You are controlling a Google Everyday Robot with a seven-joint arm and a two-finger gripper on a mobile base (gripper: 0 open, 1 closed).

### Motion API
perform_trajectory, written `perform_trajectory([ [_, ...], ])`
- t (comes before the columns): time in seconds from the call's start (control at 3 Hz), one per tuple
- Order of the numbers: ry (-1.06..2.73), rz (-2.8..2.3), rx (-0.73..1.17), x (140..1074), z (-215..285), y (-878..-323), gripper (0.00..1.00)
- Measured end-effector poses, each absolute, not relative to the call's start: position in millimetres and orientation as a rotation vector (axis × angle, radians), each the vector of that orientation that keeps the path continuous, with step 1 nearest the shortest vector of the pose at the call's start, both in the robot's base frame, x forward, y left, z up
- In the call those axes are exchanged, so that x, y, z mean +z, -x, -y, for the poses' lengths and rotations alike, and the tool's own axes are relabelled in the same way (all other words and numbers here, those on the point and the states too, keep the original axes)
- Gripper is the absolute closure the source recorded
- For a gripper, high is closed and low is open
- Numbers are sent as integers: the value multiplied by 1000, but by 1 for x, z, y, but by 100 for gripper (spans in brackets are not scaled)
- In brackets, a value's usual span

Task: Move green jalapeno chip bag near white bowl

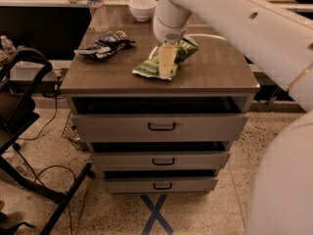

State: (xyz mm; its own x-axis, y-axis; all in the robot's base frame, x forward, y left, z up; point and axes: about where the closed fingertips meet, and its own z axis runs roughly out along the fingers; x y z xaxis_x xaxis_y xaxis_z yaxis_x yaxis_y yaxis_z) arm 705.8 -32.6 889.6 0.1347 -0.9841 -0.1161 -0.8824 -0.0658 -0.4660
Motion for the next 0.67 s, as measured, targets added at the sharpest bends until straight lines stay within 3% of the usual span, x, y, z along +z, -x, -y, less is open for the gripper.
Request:
perform_trajectory([
  [0.33, 2064, -1779, -295, 861, 11, -713, 16],
  [0.67, 2071, -1780, -291, 857, 9, -713, 40],
])
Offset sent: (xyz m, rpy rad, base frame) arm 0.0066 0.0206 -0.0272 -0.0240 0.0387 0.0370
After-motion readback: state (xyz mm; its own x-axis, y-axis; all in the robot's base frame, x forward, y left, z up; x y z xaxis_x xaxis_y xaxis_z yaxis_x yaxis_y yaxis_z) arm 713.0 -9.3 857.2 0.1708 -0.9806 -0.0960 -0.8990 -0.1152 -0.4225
